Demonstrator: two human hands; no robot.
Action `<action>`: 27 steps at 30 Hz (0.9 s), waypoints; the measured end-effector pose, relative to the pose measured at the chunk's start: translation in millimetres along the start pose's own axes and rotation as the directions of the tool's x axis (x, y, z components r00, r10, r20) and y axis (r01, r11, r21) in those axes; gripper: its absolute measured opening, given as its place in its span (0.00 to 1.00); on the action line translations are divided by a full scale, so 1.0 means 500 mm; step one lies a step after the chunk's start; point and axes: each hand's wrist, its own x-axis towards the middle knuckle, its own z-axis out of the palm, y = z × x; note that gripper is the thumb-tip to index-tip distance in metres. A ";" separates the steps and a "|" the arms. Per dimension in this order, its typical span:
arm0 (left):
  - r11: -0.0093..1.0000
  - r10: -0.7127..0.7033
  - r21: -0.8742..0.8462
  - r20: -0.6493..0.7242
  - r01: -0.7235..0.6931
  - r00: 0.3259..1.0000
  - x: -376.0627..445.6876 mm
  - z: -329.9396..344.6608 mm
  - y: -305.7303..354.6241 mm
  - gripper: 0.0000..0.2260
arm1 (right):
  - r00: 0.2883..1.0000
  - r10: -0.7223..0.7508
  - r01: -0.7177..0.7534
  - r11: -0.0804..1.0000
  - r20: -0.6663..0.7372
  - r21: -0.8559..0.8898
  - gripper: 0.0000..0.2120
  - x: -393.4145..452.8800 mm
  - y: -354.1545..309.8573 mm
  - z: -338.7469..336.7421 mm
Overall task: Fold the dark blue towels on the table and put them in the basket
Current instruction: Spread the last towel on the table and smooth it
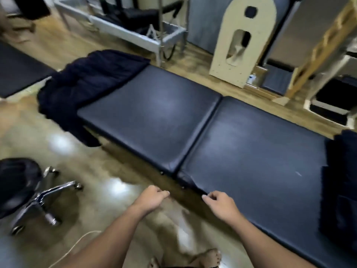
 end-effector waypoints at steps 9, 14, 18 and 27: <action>0.952 -0.195 -0.263 -0.128 0.156 0.972 -0.099 -0.200 -0.261 0.10 | 0.935 -0.160 0.209 0.969 0.316 -0.129 0.23 0.032 -0.260 0.185; 0.936 -0.268 -0.281 -0.178 0.212 0.947 -0.078 -0.264 -0.295 0.10 | 0.860 -0.207 0.301 0.944 0.466 -0.136 0.23 0.088 -0.378 0.234; 0.930 -0.289 -0.300 -0.244 0.212 0.926 -0.039 -0.335 -0.283 0.11 | 0.783 -0.239 0.381 0.914 0.575 -0.139 0.26 0.169 -0.478 0.262; 0.910 -0.362 -0.322 -0.314 0.260 0.878 0.053 -0.522 -0.235 0.09 | 0.686 -0.267 0.546 0.803 0.677 -0.238 0.36 0.310 -0.697 0.289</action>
